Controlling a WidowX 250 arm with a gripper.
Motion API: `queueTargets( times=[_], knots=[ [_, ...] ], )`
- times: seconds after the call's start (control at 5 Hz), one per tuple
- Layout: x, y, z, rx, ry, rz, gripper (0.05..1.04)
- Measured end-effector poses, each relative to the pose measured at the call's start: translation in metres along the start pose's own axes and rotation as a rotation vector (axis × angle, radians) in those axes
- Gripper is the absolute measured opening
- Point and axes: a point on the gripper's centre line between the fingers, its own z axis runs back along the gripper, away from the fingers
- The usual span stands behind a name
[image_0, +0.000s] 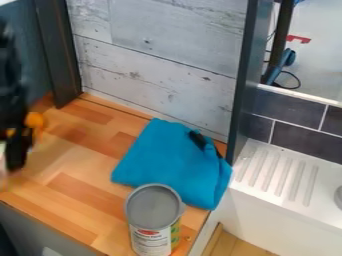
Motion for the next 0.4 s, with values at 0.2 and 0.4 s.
queueTargets(
  times=[0.2, 0.4],
  knots=[
    [0.005, -0.031, 0.038, 0.052, -0.037, -0.054, 0.611],
    [0.024, -0.047, 0.057, 0.082, -0.109, -0.093, 0.611]
  ],
)
